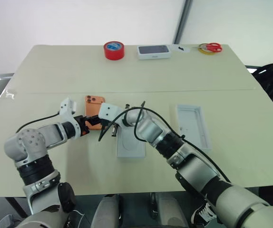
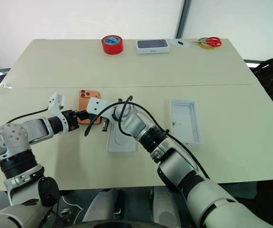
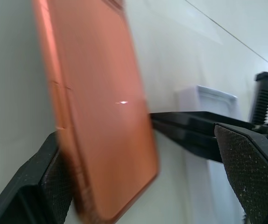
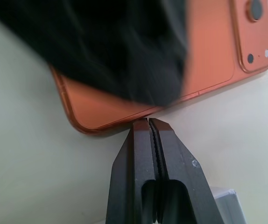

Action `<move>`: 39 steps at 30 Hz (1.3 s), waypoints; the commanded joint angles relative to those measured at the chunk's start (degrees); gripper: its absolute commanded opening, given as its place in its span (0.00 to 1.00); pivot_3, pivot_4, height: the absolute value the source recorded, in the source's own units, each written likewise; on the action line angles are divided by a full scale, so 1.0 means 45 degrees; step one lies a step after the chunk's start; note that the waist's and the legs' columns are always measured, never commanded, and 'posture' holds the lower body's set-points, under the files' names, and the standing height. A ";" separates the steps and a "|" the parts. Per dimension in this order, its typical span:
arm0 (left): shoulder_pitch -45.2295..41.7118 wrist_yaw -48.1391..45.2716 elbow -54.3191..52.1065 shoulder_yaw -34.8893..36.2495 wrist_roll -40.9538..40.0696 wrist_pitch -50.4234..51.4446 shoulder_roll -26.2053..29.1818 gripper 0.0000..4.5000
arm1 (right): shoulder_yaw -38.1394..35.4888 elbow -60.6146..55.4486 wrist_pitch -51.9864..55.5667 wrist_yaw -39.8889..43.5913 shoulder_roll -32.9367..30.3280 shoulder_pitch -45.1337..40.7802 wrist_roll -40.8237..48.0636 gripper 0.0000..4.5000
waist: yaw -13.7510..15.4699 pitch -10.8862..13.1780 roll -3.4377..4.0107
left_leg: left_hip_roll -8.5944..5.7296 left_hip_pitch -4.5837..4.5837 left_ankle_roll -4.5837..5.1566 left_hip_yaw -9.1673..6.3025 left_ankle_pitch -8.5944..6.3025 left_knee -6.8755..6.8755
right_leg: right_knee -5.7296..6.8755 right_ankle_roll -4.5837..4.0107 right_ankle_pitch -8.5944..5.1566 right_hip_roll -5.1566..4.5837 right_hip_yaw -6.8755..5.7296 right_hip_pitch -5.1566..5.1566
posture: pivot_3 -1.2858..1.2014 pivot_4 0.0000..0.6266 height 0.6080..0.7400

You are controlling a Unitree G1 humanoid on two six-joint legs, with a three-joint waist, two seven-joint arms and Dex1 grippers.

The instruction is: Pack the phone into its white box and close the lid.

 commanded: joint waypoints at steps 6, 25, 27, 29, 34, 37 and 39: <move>-0.0203 0.0027 -0.0118 0.0116 -0.0154 -0.0083 -0.0155 1.00 | 0.0220 -0.0381 -0.0051 0.0292 0.0252 0.0087 0.0006 0.00 | -0.0011 0.0000 0.0000 | 0.0007 0.0000 -0.0004 0.0003 0.0000 -0.0004 | 0.0000 0.0000 0.0000 0.0003 0.0001 -0.0008 | 0.52 0.24 0.94; -0.1034 0.1178 0.1895 0.1907 0.0063 -0.0868 0.0071 0.83 | 0.0311 -0.0866 0.0217 0.0371 0.0152 0.0387 -0.0037 0.00 | -0.0046 0.0000 0.0000 | 0.0013 0.0000 -0.0010 0.0005 0.0001 -0.0010 | 0.0004 0.0000 0.0001 0.0003 0.0001 -0.0020 | 0.52 0.24 0.94; -0.1036 0.1235 0.1818 0.2186 -0.0097 -0.0763 0.0026 0.60 | 0.0314 -0.0999 0.0295 0.0384 0.0119 0.0444 -0.0050 0.00 | -0.0044 0.0000 0.0000 | 0.0013 -0.0002 -0.0010 0.0005 0.0001 -0.0013 | 0.0003 0.0000 0.0001 0.0002 0.0001 -0.0023 | 0.52 0.24 0.94; -0.1010 0.1280 0.1660 0.2437 -0.0228 -0.0614 0.0002 0.36 | 0.0306 -0.1206 0.0406 0.0432 0.0056 0.0500 -0.0055 0.00 | -0.0041 0.0000 0.0000 | 0.0013 -0.0008 -0.0011 0.0005 0.0001 -0.0014 | 0.0002 0.0000 0.0001 0.0001 0.0001 -0.0028 | 0.52 0.24 0.94; -0.0921 0.1599 0.1296 0.3068 -0.0245 -0.0292 -0.0220 0.25 | 0.0219 -0.1706 0.0640 0.0572 -0.0201 0.0583 -0.0034 0.00 | -0.0036 0.0001 -0.0001 | 0.0012 -0.0009 -0.0011 0.0005 0.0001 -0.0015 | 0.0000 0.0000 0.0002 -0.0002 0.0001 -0.0027 | 0.52 0.24 0.94; -0.0874 0.1786 0.1099 0.3365 -0.0223 -0.0146 -0.0369 0.25 | 0.0166 -0.2033 0.0749 0.0665 -0.0381 0.0598 -0.0036 0.00 | -0.0007 0.0002 -0.0001 | 0.0012 -0.0010 -0.0012 0.0005 0.0001 -0.0014 | 0.0000 0.0000 0.0001 -0.0002 0.0001 -0.0028 | 0.52 0.24 0.94; -0.0842 0.1847 0.0971 0.3484 -0.0231 -0.0057 -0.0453 0.25 | 0.0121 -0.2254 0.0811 0.0709 -0.0501 0.0574 -0.0036 0.00 | 0.0019 0.0002 -0.0002 | 0.0010 -0.0011 -0.0012 0.0005 0.0001 -0.0014 | -0.0001 0.0001 0.0002 -0.0005 0.0000 -0.0027 | 0.52 0.24 0.94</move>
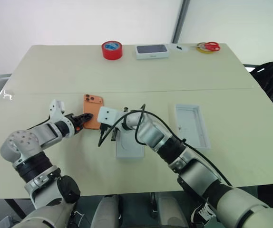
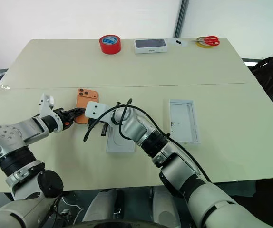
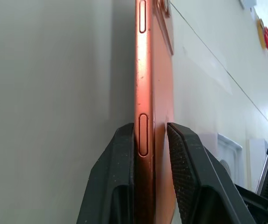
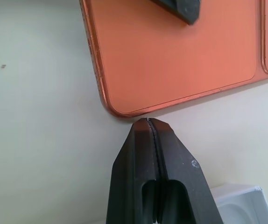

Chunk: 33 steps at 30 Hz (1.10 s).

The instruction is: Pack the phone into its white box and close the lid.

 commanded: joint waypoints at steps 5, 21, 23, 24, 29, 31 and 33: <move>-0.0018 0.0161 -0.0948 0.0634 -0.0257 0.0384 -0.0223 0.01 | -0.0312 -0.1514 0.0294 0.0336 -0.0522 -0.0117 0.0186 0.00 | 0.0003 -0.0001 -0.0006 | -0.0002 0.0001 0.0000 -0.0002 0.0000 0.0001 | -0.0001 0.0000 0.0000 -0.0004 -0.0002 0.0006 | 0.52 0.24 0.94; 0.0935 0.2425 -0.4200 0.0554 -0.5613 0.0664 -0.3184 0.01 | -0.4648 -0.7333 0.0424 0.3341 -0.5253 0.2557 0.4367 0.00 | 0.0147 0.0015 -0.0029 | -0.0016 -0.0014 0.0024 -0.0003 -0.0014 0.0005 | -0.0041 0.0002 0.0002 -0.0020 -0.0005 0.0024 | 0.52 0.24 0.94; 0.1550 0.3120 -0.4527 -0.0025 -0.6720 0.0664 -0.3526 0.01 | -0.5051 -0.7338 0.0315 0.3724 -0.6061 0.3139 0.4825 0.00 | 0.0136 0.0019 -0.0035 | -0.0024 -0.0014 0.0039 0.0000 -0.0022 0.0013 | -0.0051 0.0002 0.0001 -0.0028 -0.0003 0.0035 | 0.52 0.24 0.94; 0.1816 0.3483 -0.4596 -0.0260 -0.7176 0.0664 -0.3612 0.01 | -0.5131 -0.7261 0.0267 0.3789 -0.6322 0.3322 0.4944 0.00 | 0.0123 0.0020 -0.0036 | -0.0024 -0.0013 0.0042 0.0006 -0.0024 0.0015 | -0.0055 0.0002 0.0001 -0.0029 0.0000 0.0034 | 0.52 0.24 0.94; 0.2976 0.5213 -0.4603 -0.1209 -0.9378 0.0569 -0.3871 0.01 | -0.5388 -0.6965 0.0014 0.3952 -0.7239 0.4075 0.5425 0.00 | 0.0063 0.0022 -0.0033 | 0.0026 0.0003 0.0046 0.0021 -0.0022 0.0013 | -0.0046 -0.0006 -0.0007 0.0045 0.0019 0.0020 | 0.52 0.24 0.94; 0.3480 0.6008 -0.4500 -0.1858 -1.0295 0.0161 -0.3769 0.01 | -0.5382 -0.6750 -0.0030 0.3765 -0.7385 0.4146 0.5419 0.00 | 0.0090 0.0022 -0.0033 | 0.0030 0.0002 0.0047 0.0014 -0.0021 0.0013 | -0.0046 -0.0023 -0.0017 0.0066 0.0019 0.0020 | 0.52 0.24 0.94; 0.3960 0.6850 -0.4345 -0.2641 -1.1349 -0.0495 -0.3447 0.01 | -0.5370 -0.6565 -0.0107 0.3628 -0.7467 0.4156 0.5405 0.00 | 0.0130 0.0022 -0.0033 | 0.0030 0.0000 0.0047 0.0014 -0.0021 0.0014 | -0.0046 -0.0033 -0.0023 0.0065 0.0023 0.0021 | 0.52 0.24 0.94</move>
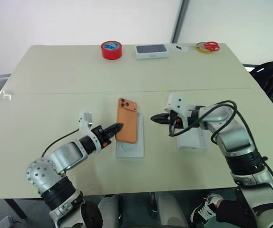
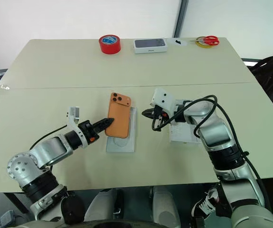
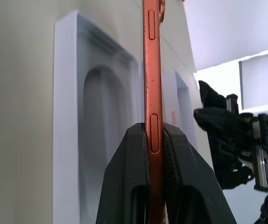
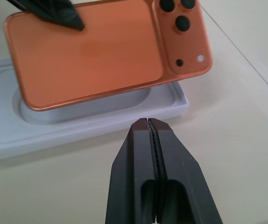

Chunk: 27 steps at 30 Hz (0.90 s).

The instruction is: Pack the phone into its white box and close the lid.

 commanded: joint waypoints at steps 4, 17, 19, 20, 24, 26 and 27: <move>0.1212 0.2326 -0.0142 -0.2753 -0.3828 -0.2488 0.1635 0.01 | -0.0298 0.0236 -0.0464 -0.0349 -0.0214 -0.0082 0.0287 0.00 | 0.0089 0.0000 0.0000 | 0.0000 -0.0002 -0.0001 -0.0002 0.0001 0.0010 | -0.0002 -0.0016 -0.0008 -0.0016 0.0010 0.0005 | 0.52 0.24 0.94; 0.2178 0.2898 -0.0782 -0.6211 -0.7085 -0.6854 0.5960 0.99 | 0.0245 0.0981 -0.1099 -0.0673 -0.0098 -0.0453 0.0065 0.00 | 0.0307 -0.0001 0.0004 | -0.0010 -0.0001 -0.0005 0.0010 0.0004 0.0024 | -0.0015 -0.0031 -0.0014 -0.0027 0.0016 0.0015 | 0.52 0.24 0.94; 0.2160 0.2362 -0.1033 -0.6368 -0.6848 -0.6925 0.6778 0.99 | 0.0341 0.1181 -0.1132 -0.0777 -0.0098 -0.0565 -0.0057 0.00 | 0.0301 0.0001 0.0005 | -0.0009 0.0000 -0.0006 0.0011 0.0004 0.0022 | -0.0015 -0.0032 -0.0015 -0.0022 0.0015 0.0014 | 0.52 0.24 0.94; 0.2157 0.1925 -0.1233 -0.6393 -0.6518 -0.6805 0.7316 0.99 | 0.0385 0.1303 -0.1167 -0.0855 -0.0103 -0.0620 -0.0140 0.00 | 0.0299 0.0002 0.0008 | -0.0009 0.0000 -0.0006 0.0013 0.0004 0.0022 | -0.0016 -0.0032 -0.0016 -0.0017 0.0014 0.0014 | 0.52 0.24 0.94; 0.2192 0.0187 -0.1731 -0.6269 -0.5048 -0.6678 0.9137 0.99 | 0.0483 0.1660 -0.1289 -0.1033 -0.0097 -0.0796 -0.0343 0.00 | 0.0288 0.0005 0.0013 | -0.0013 -0.0001 -0.0006 0.0022 0.0004 0.0020 | -0.0021 -0.0032 -0.0017 -0.0010 0.0016 0.0012 | 0.52 0.24 0.94; 0.2239 -0.0709 -0.1870 -0.6168 -0.3799 -0.6863 0.9887 0.99 | 0.0529 0.1769 -0.1318 -0.1124 -0.0119 -0.0848 -0.0468 0.00 | 0.0301 0.0007 0.0016 | -0.0019 -0.0002 -0.0005 0.0027 0.0004 0.0020 | -0.0025 -0.0031 -0.0017 -0.0008 0.0014 0.0012 | 0.52 0.24 0.94; 0.2267 -0.1084 -0.1928 -0.6160 -0.3201 -0.6973 1.0157 0.99 | 0.0546 0.1809 -0.1317 -0.1168 -0.0129 -0.0869 -0.0517 0.00 | 0.0296 0.0007 0.0016 | -0.0018 -0.0002 -0.0006 0.0027 0.0004 0.0020 | -0.0027 -0.0031 -0.0017 -0.0008 0.0014 0.0013 | 0.52 0.24 0.94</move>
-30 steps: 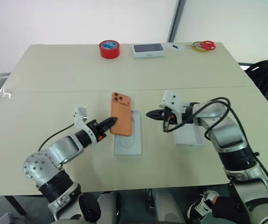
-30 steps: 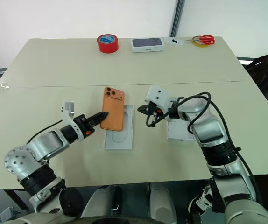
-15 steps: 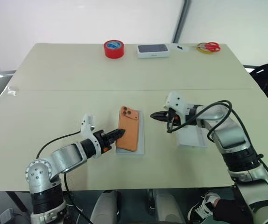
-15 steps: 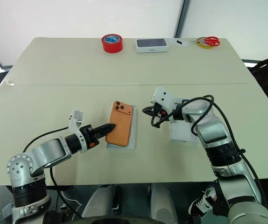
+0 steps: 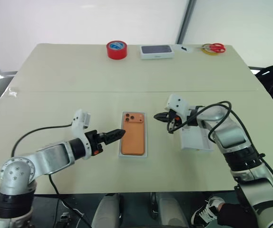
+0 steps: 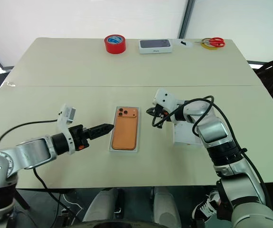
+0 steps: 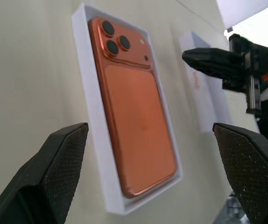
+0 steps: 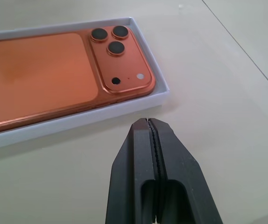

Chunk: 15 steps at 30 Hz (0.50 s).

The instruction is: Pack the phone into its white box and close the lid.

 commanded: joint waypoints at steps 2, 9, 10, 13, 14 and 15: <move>0.0089 -0.2272 -0.0752 0.0064 0.3970 -0.0782 0.1522 0.99 | 0.0022 0.0232 -0.0195 -0.0398 -0.0084 -0.0553 -0.0442 0.00 | -0.0016 0.0001 0.0001 | -0.0005 -0.0001 0.0000 0.0004 0.0000 0.0000 | -0.0002 0.0001 0.0000 0.0002 0.0000 -0.0001 | 0.52 0.24 0.94; -0.0697 -0.4878 -0.0281 -0.2011 0.9603 -0.2051 0.2602 0.35 | 0.0897 -0.0134 0.0461 -0.0382 -0.0384 -0.0644 -0.1401 0.00 | 0.0008 0.0008 0.0013 | 0.0004 -0.0013 0.0000 0.0022 -0.0001 -0.0011 | -0.0014 0.0003 -0.0003 0.0007 -0.0003 -0.0012 | 0.52 0.24 0.94; -0.0884 -0.5148 -0.0218 -0.2351 1.0012 -0.2013 0.2508 0.22 | 0.1070 -0.0354 0.0488 -0.0332 -0.0440 -0.0577 -0.1521 0.00 | 0.0010 0.0008 0.0012 | 0.0006 -0.0015 0.0000 0.0019 -0.0001 -0.0010 | -0.0013 0.0003 -0.0003 0.0004 -0.0003 -0.0013 | 0.52 0.24 0.94; -0.1485 -0.5906 -0.0108 -0.3559 1.1073 -0.1689 0.2125 0.01 | 0.1610 -0.1365 0.0696 0.0003 -0.0612 -0.0216 -0.1658 0.00 | -0.0002 0.0008 0.0011 | 0.0007 -0.0019 0.0001 0.0014 -0.0001 -0.0009 | -0.0012 0.0007 -0.0001 0.0002 -0.0001 -0.0018 | 0.52 0.24 0.94; -0.1663 -0.6147 -0.0037 -0.3891 1.1297 -0.1502 0.1967 0.01 | 0.1769 -0.1760 0.0804 0.0123 -0.0670 -0.0063 -0.1648 0.00 | -0.0007 0.0008 0.0011 | 0.0006 -0.0018 0.0001 0.0012 -0.0001 -0.0010 | -0.0011 0.0009 -0.0001 0.0004 -0.0003 -0.0017 | 0.52 0.24 0.94; -0.1842 -0.6386 0.0009 -0.4213 1.1517 -0.1366 0.1784 0.01 | 0.1948 -0.2162 0.0874 0.0263 -0.0723 0.0107 -0.1642 0.00 | -0.0009 0.0008 0.0011 | 0.0006 -0.0018 0.0001 0.0011 -0.0001 -0.0010 | -0.0009 0.0011 -0.0002 0.0005 -0.0004 -0.0018 | 0.52 0.24 0.94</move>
